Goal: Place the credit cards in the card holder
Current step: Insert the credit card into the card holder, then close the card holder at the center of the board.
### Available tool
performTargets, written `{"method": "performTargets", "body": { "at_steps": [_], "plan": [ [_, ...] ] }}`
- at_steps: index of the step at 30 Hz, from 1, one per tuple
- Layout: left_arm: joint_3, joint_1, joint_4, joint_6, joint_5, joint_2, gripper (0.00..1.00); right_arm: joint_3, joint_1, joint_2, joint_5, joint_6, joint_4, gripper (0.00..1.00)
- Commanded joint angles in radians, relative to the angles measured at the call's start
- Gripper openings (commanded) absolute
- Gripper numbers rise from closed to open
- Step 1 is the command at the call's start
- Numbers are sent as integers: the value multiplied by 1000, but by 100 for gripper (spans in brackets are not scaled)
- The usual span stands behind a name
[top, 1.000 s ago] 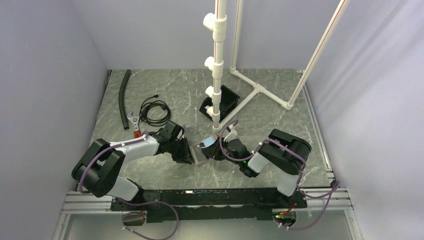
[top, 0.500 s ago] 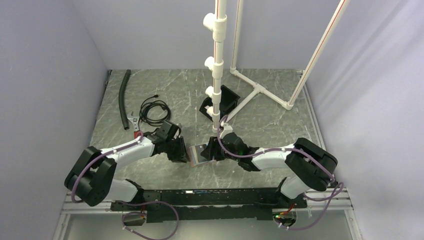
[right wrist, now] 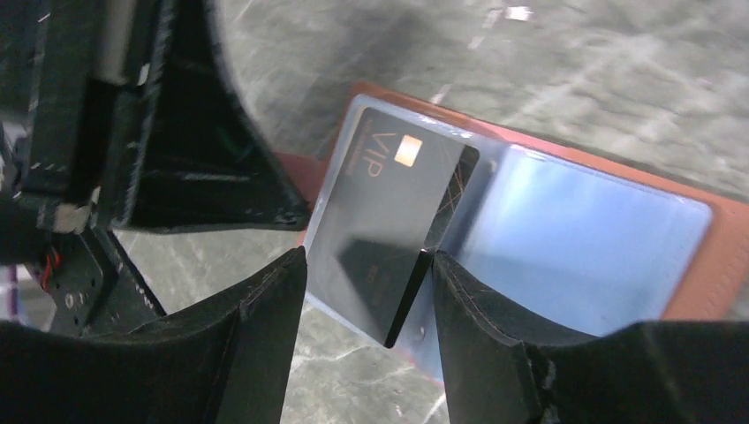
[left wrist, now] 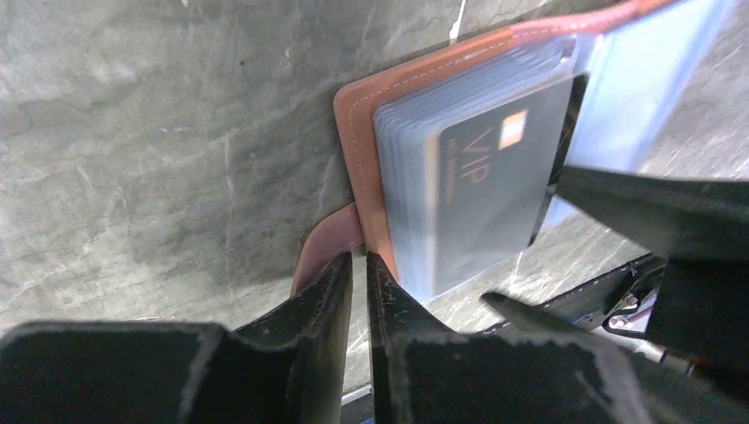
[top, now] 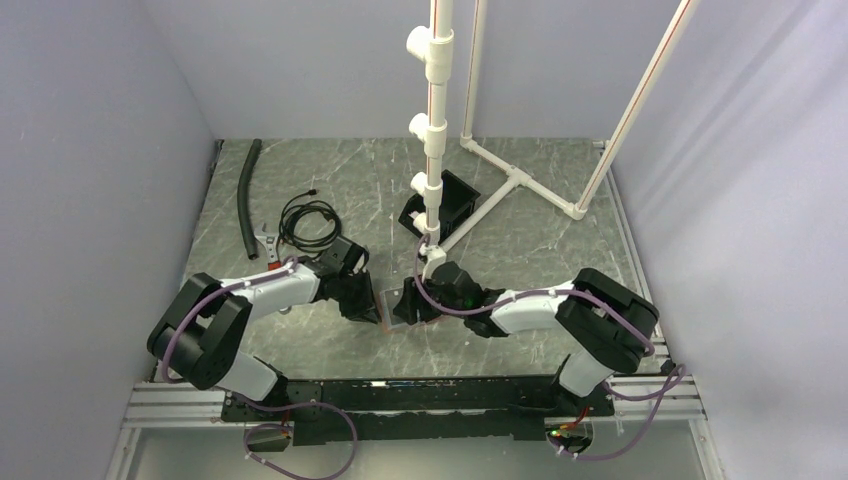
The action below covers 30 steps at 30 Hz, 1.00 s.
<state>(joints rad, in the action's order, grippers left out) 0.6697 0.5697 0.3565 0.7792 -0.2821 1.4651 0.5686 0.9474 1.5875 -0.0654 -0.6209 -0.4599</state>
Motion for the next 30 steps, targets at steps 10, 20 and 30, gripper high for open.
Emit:
{"method": "performTargets", "body": {
  "at_steps": [10, 20, 30],
  "plan": [
    [60, 12, 21, -7, 46, 0, 18, 145, 78, 7, 4, 128, 152, 57],
    [-5, 7, 96, -1, 99, -114, 38, 13, -184, -360, -104, 88, 383, 73],
    [-29, -1, 122, 3, 145, -143, 40, -72, -413, -212, -387, -2, 102, 79]
  ]
}}
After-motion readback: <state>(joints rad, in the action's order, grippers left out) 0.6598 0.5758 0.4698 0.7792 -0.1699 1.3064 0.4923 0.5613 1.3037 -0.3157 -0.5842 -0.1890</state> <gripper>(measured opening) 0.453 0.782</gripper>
